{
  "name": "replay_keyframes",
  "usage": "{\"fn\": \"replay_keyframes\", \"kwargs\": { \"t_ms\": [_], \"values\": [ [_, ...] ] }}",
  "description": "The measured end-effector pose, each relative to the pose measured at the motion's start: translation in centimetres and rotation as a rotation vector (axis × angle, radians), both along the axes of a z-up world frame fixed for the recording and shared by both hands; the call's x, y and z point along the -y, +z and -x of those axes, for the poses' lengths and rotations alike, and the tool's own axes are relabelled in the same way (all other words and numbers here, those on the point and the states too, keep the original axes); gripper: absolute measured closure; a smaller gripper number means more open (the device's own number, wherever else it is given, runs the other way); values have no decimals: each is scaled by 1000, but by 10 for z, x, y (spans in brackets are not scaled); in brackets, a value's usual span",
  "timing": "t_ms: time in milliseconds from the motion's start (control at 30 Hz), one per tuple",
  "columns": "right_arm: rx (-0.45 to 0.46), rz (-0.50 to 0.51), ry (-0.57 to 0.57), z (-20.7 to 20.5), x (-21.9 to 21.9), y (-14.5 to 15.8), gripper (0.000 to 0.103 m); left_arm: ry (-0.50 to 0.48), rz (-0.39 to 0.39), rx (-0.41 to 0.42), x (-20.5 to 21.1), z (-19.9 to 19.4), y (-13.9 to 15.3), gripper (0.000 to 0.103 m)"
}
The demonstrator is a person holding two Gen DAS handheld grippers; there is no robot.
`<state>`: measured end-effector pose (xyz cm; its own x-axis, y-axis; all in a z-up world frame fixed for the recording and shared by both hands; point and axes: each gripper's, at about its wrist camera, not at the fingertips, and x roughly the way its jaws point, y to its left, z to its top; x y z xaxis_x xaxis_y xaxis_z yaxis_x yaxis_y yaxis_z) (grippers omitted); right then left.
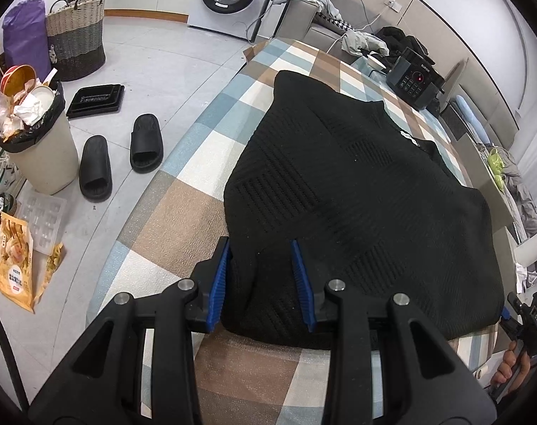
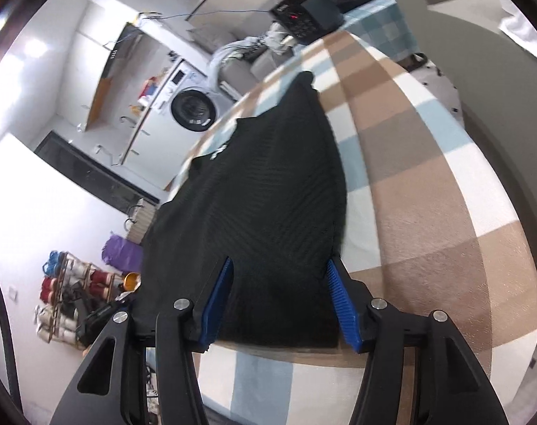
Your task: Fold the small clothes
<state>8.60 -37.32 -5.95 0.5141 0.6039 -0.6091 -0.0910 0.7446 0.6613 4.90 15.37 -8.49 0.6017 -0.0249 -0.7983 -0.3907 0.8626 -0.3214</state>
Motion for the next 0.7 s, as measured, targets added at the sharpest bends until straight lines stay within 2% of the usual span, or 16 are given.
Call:
{"fn": "replay_keyframes", "kwargs": {
  "t_ms": [133,167,200,233,267,300,333,467,600,700],
  "values": [
    [-17,20,-19,-4,2,-8,47,-3,-8,1,1,-1,0,73],
    [-14,30,-21,-4,1,-8,51,-6,-13,5,1,-1,0,73],
    [1,61,-16,-4,-3,-6,56,-11,-23,10,2,-2,2,73],
    [14,92,-13,-4,-7,-4,71,-13,-31,18,2,-1,2,75],
    [34,148,-11,-5,-13,-1,86,-17,-37,30,3,-1,3,85],
    [50,190,-6,-4,-17,3,92,-20,-44,39,4,-1,5,91],
    [64,208,0,-3,-20,6,93,-20,-46,46,5,0,6,96],
    [108,237,-21,6,-20,18,95,-6,-45,83,3,6,14,97],
    [9,320,-12,5,-22,-1,95,-2,-22,52,-3,8,6,97],
    [19,307,-31,4,-23,5,95,0,-27,53,-3,10,6,97]
  ]
}}
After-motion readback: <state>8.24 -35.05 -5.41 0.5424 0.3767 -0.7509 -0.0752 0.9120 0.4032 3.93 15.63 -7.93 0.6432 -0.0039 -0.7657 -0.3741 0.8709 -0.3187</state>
